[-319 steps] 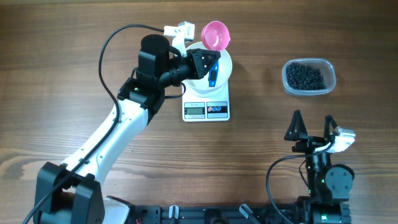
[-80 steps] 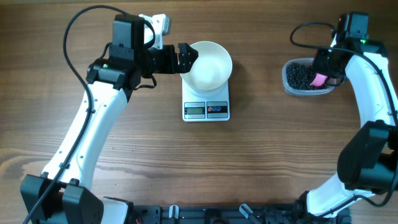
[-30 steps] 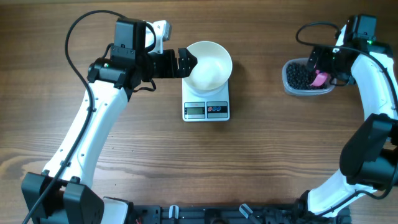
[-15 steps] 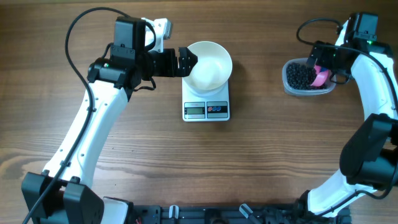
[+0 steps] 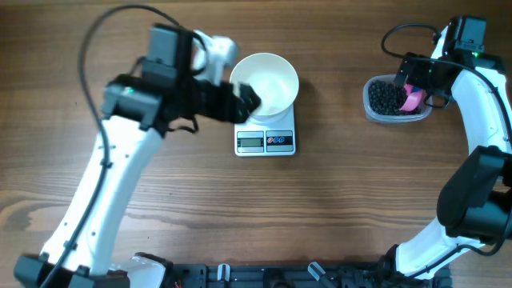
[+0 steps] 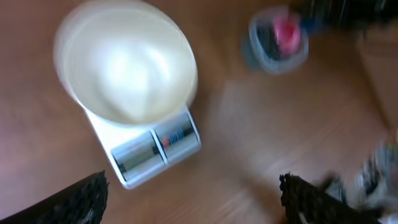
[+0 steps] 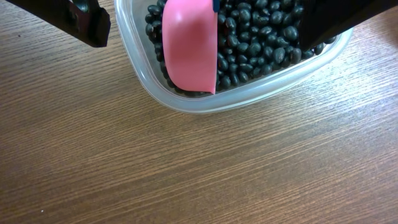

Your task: Scoop item into bowl and weigh 150g on scale

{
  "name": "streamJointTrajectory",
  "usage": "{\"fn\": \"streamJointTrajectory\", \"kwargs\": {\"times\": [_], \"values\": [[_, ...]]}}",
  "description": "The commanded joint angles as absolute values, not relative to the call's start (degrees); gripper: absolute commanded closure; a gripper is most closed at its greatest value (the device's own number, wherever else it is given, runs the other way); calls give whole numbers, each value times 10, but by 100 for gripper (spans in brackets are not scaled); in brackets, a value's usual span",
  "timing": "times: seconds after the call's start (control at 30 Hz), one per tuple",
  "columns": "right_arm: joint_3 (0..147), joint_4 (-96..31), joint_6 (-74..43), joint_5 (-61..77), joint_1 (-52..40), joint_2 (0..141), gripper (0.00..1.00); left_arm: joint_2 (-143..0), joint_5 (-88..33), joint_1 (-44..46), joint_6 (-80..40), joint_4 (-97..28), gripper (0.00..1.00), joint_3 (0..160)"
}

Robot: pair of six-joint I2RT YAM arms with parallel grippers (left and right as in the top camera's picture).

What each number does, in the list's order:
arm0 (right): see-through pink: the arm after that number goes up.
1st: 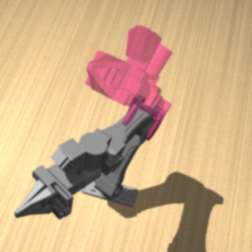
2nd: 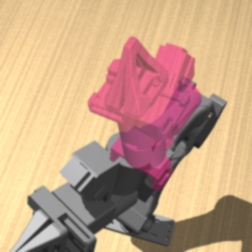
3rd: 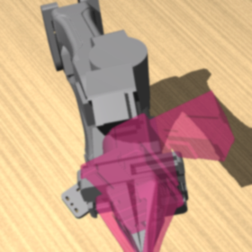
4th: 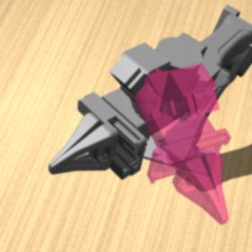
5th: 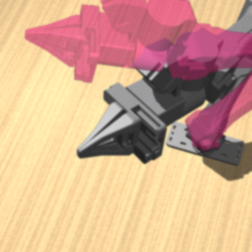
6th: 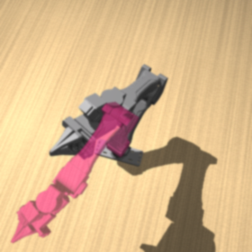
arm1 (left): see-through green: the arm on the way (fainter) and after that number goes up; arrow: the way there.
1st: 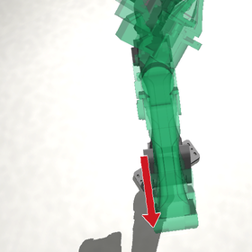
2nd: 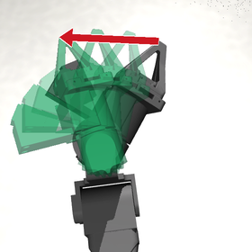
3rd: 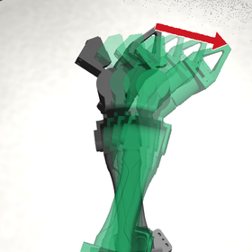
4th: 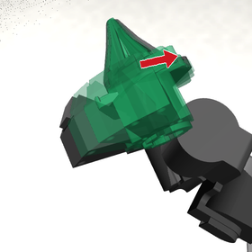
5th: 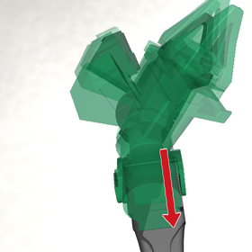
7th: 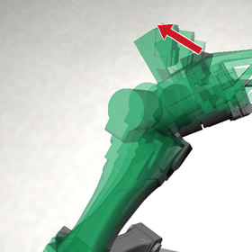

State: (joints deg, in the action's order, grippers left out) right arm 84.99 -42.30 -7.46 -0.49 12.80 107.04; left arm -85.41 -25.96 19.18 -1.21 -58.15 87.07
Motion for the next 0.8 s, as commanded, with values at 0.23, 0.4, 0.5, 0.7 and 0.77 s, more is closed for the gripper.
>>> {"fn": "streamJointTrajectory", "kwargs": {"times": [0.23, 0.4, 0.5, 0.7, 0.77], "values": [[846, -420, -77, -15, 127, 1084, 0, -944, -237, 389, 74, -581, 3, 748], [846, -420, -77, -15, 127, 1084, 1, -1000, -186, 447, 166, -551, 0, 739], [846, -420, -77, -15, 127, 1084, 1, -1035, -138, 457, 191, -535, 0, 739], [846, -420, -77, -15, 127, 1084, 0, -1068, -131, 429, 217, -496, 0, 739], [846, -420, -77, -15, 127, 1084, 0, -1078, -127, 422, 223, -486, 1, 739]]}}
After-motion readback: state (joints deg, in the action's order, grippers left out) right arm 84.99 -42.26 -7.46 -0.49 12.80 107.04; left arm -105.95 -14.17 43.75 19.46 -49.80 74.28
